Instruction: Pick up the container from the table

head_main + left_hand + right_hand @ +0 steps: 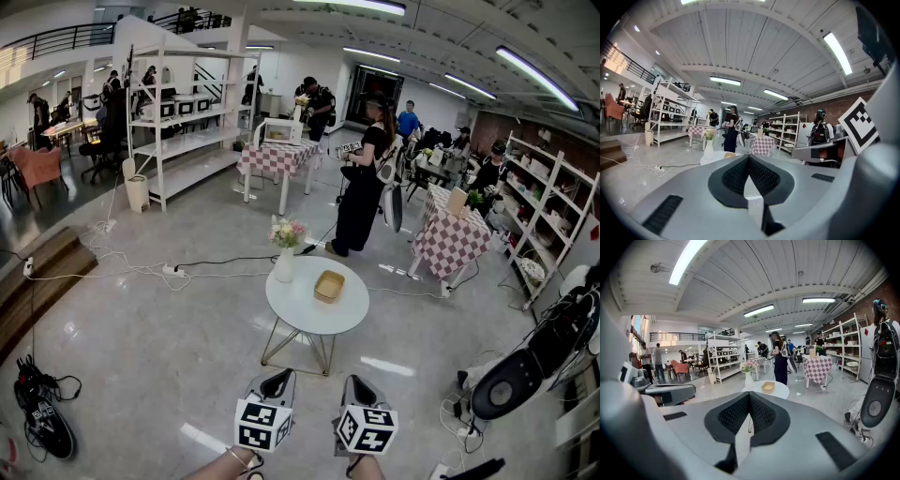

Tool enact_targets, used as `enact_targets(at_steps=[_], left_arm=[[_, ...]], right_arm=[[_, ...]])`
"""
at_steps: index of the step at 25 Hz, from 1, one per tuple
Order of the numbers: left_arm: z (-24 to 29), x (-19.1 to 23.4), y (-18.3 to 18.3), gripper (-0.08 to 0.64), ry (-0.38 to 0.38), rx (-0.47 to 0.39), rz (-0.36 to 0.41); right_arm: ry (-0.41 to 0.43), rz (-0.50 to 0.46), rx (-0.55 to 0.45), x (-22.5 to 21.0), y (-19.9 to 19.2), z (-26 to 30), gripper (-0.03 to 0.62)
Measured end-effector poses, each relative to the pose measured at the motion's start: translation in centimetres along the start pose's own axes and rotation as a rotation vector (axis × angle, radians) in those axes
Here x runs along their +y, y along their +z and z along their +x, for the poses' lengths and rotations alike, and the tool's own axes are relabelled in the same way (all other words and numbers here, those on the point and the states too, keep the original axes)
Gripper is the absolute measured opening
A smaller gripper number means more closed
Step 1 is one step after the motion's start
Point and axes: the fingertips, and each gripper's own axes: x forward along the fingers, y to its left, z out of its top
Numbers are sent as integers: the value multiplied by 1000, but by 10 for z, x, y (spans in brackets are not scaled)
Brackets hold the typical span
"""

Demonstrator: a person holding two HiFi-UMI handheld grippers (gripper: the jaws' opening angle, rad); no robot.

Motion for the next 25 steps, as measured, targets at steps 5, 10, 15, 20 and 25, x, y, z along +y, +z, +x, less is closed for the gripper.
enact_targets(at_steps=[5, 10, 15, 20, 25], left_arm=[[4, 11, 2, 15, 7, 7, 1], [8, 28, 1, 15, 11, 15, 0], [6, 42, -2, 15, 15, 18, -18], [3, 52, -15, 15, 14, 32, -46], [3, 49, -28, 15, 8, 61, -58]], right_arm=[[-2, -1, -4, 5, 6, 7, 25], [12, 18, -6, 15, 7, 19, 25], [27, 27, 9, 29, 0, 23, 25], [3, 45, 36, 29, -13, 25, 25], [-17, 75, 44, 20, -19, 24, 25]])
